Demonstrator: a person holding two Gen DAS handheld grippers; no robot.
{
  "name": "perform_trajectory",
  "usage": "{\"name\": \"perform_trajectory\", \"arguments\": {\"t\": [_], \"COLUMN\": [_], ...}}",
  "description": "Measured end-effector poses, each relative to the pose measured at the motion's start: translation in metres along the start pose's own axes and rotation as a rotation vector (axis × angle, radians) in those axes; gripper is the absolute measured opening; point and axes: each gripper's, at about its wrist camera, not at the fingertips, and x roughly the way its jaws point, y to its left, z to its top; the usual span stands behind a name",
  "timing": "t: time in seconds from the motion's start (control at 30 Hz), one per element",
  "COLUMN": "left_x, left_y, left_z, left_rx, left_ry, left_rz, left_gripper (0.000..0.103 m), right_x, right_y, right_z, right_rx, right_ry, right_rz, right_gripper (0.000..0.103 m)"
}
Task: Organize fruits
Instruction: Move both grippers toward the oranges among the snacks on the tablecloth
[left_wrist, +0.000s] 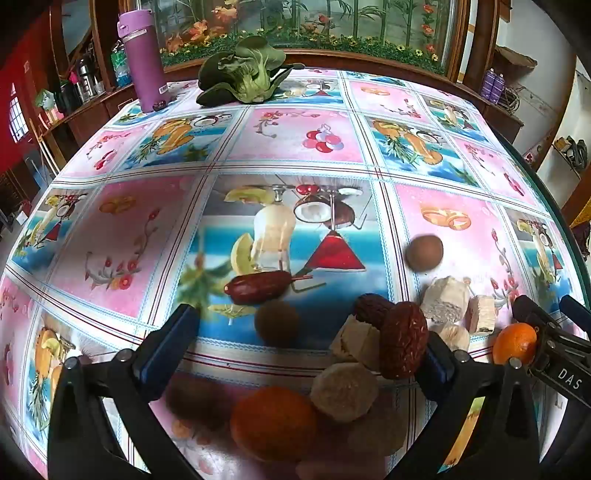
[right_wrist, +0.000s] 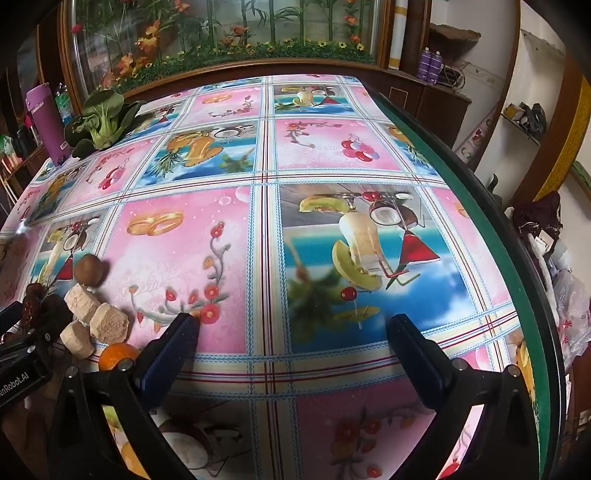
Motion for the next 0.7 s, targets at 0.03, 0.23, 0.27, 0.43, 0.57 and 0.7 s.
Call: {"name": "perform_trajectory", "arguments": {"t": [0.03, 0.23, 0.27, 0.43, 0.57, 0.7], "left_x": [0.0, 0.0, -0.0001, -0.0002, -0.0001, -0.0001], "left_y": [-0.0005, -0.0002, 0.0002, -0.0001, 0.0, -0.0004], "left_z": [0.0001, -0.0001, -0.0001, -0.0002, -0.0002, -0.0002], "left_rx": [0.001, -0.01, -0.011, -0.011, -0.012, -0.011], "left_ry": [0.0, -0.004, -0.004, -0.006, -0.005, -0.004], "left_rz": [0.001, -0.013, -0.014, -0.014, -0.015, -0.014], "left_gripper": [0.103, 0.103, 0.103, 0.103, 0.103, 0.103], "right_x": [0.0, 0.0002, 0.0002, 0.0002, 0.0001, 0.0], "right_y": [0.0, -0.0002, -0.0002, -0.0001, -0.0002, -0.0002], "right_z": [0.0, -0.0001, -0.0002, -0.0001, -0.0002, -0.0001], "right_rx": [-0.001, -0.001, -0.001, -0.002, -0.002, -0.002], "right_ry": [0.0, 0.0, 0.0, 0.0, 0.0, 0.0], "right_rz": [-0.001, -0.002, -0.002, -0.001, -0.001, -0.001], "right_gripper": [0.103, 0.103, 0.103, 0.103, 0.103, 0.103]}}
